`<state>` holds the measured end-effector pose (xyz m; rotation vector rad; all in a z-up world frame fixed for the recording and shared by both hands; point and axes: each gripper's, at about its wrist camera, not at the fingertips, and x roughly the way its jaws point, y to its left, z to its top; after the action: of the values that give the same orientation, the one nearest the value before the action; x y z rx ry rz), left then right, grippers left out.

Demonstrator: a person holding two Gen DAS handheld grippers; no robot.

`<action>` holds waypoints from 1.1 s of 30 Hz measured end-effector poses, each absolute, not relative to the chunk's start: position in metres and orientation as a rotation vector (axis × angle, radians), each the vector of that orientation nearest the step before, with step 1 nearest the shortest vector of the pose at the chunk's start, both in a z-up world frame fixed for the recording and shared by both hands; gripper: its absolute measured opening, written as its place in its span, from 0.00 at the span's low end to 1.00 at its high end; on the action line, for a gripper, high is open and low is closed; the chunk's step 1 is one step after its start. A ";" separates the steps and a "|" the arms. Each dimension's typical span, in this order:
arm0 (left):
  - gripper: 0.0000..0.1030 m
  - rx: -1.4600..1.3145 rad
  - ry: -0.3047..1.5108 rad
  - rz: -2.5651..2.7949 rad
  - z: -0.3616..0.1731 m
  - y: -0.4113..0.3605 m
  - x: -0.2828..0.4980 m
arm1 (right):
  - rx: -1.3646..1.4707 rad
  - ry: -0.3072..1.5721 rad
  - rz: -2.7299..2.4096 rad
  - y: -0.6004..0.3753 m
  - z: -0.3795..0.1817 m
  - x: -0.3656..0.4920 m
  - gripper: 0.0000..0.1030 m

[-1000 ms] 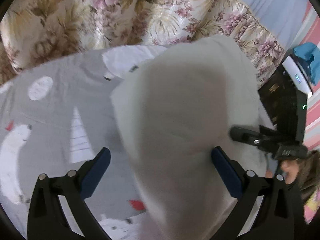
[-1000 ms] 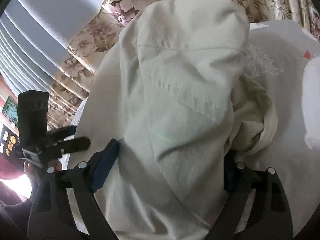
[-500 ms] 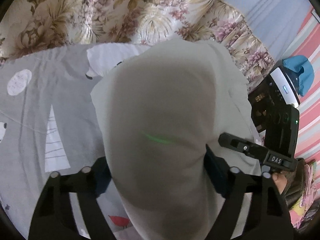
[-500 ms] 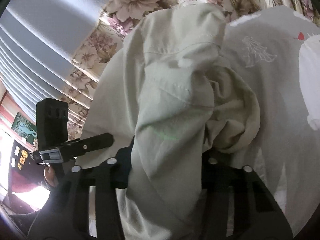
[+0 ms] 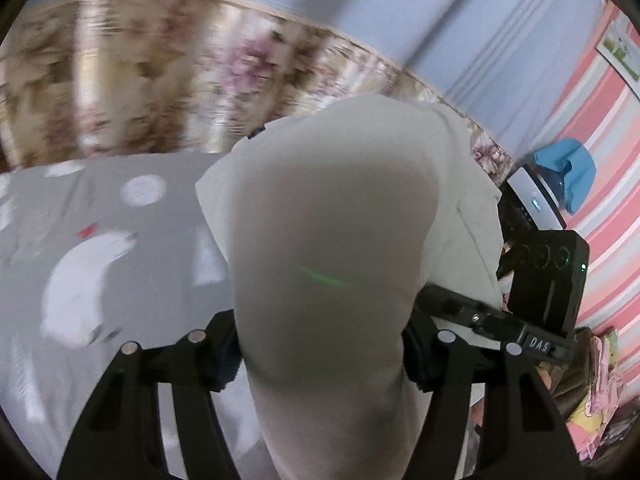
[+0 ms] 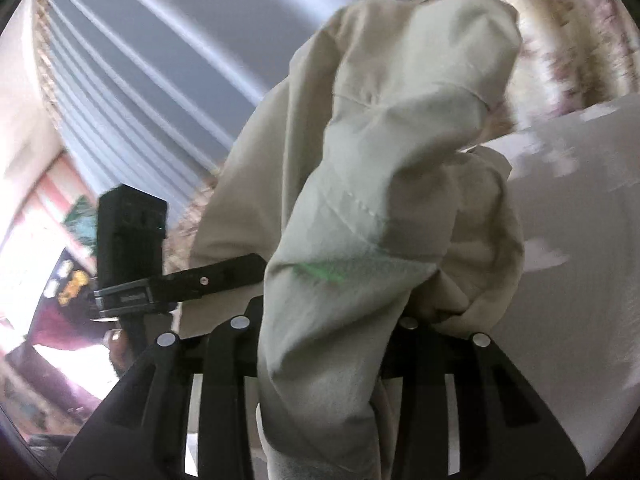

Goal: Fold large clothes

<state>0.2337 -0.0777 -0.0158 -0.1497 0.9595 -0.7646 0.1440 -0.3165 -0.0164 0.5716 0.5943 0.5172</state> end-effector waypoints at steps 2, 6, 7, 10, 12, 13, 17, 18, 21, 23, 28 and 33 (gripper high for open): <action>0.64 -0.143 0.961 -0.720 -0.018 -0.049 0.225 | 0.591 0.619 0.576 -0.292 -0.026 0.152 0.33; 0.66 -0.102 1.036 -0.579 -0.063 0.003 0.229 | 0.557 0.724 0.578 -0.238 -0.073 0.186 0.32; 0.67 -0.091 1.055 -0.560 -0.075 0.007 0.232 | 0.527 0.751 0.552 -0.227 -0.086 0.195 0.32; 0.79 -0.051 1.095 -0.511 -0.118 0.019 0.238 | 0.463 0.821 0.489 -0.214 -0.118 0.214 0.38; 0.81 -0.064 1.073 -0.525 -0.120 0.020 0.235 | 0.474 0.856 0.492 -0.220 -0.118 0.217 0.44; 0.81 -0.055 1.068 -0.523 -0.116 0.022 0.232 | 0.463 0.869 0.483 -0.224 -0.113 0.214 0.50; 0.81 -0.017 1.031 -0.482 -0.091 0.025 0.212 | 0.394 0.837 0.448 -0.251 -0.084 0.186 0.55; 0.81 -0.011 1.001 -0.484 -0.082 0.029 0.204 | 0.373 0.802 0.417 -0.259 -0.075 0.173 0.55; 0.82 0.028 0.925 -0.473 -0.058 0.037 0.177 | 0.283 0.689 0.324 -0.264 -0.044 0.149 0.56; 0.89 0.068 0.884 -0.455 -0.049 0.036 0.162 | 0.247 0.633 0.295 -0.250 -0.033 0.140 0.56; 0.89 0.198 0.873 -0.380 -0.065 0.015 0.138 | 0.065 0.610 0.229 -0.188 -0.057 0.174 0.18; 0.90 0.235 0.950 -0.406 -0.108 -0.009 0.131 | -0.120 0.705 0.103 -0.177 -0.110 0.183 0.03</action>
<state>0.1313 -0.0087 -0.1084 0.2350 0.9495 -0.4056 0.1832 -0.1768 -0.1103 -0.1204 0.7053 0.1025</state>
